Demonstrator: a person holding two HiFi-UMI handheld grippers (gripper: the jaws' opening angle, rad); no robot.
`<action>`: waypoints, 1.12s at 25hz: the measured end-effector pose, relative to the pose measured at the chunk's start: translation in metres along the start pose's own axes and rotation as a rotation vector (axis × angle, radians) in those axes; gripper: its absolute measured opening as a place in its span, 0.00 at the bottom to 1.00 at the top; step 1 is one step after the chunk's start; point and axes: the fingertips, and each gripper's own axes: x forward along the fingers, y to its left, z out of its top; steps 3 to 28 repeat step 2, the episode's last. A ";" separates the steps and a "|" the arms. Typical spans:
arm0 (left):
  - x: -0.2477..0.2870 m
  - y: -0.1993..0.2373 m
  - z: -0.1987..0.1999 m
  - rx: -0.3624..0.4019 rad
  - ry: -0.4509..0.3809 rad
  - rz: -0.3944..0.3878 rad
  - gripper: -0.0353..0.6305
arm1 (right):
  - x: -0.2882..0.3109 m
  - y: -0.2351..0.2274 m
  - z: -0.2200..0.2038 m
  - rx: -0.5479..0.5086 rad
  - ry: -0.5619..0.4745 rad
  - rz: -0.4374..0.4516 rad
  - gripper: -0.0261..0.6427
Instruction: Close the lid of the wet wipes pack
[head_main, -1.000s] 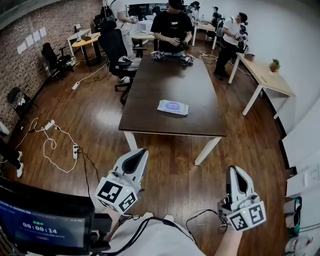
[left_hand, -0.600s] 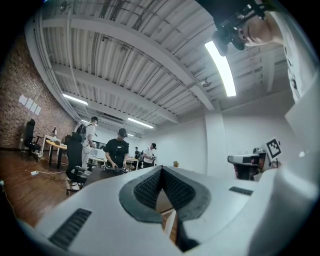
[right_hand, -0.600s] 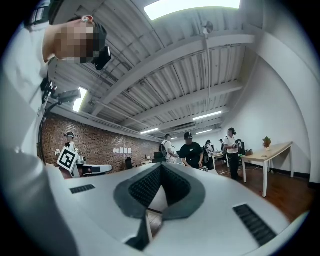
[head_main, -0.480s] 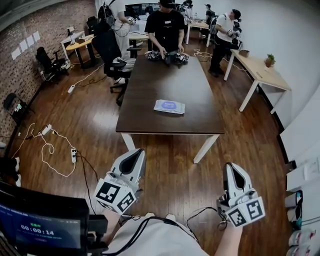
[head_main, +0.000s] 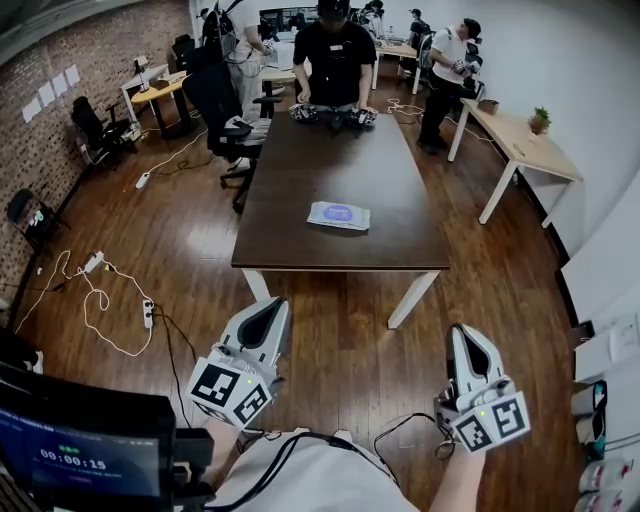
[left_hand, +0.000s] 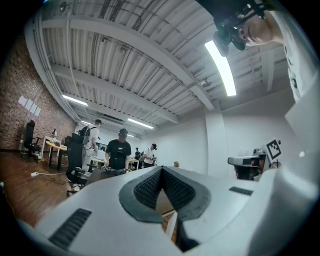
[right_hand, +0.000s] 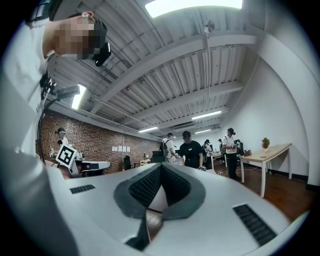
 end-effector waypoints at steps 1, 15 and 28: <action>0.002 -0.009 -0.004 0.002 -0.001 0.001 0.05 | -0.007 -0.007 -0.001 0.000 -0.002 0.002 0.05; 0.004 -0.018 -0.008 0.004 0.000 0.002 0.05 | -0.014 -0.015 -0.003 0.000 -0.004 0.003 0.05; 0.004 -0.018 -0.008 0.004 0.000 0.002 0.05 | -0.014 -0.015 -0.003 0.000 -0.004 0.003 0.05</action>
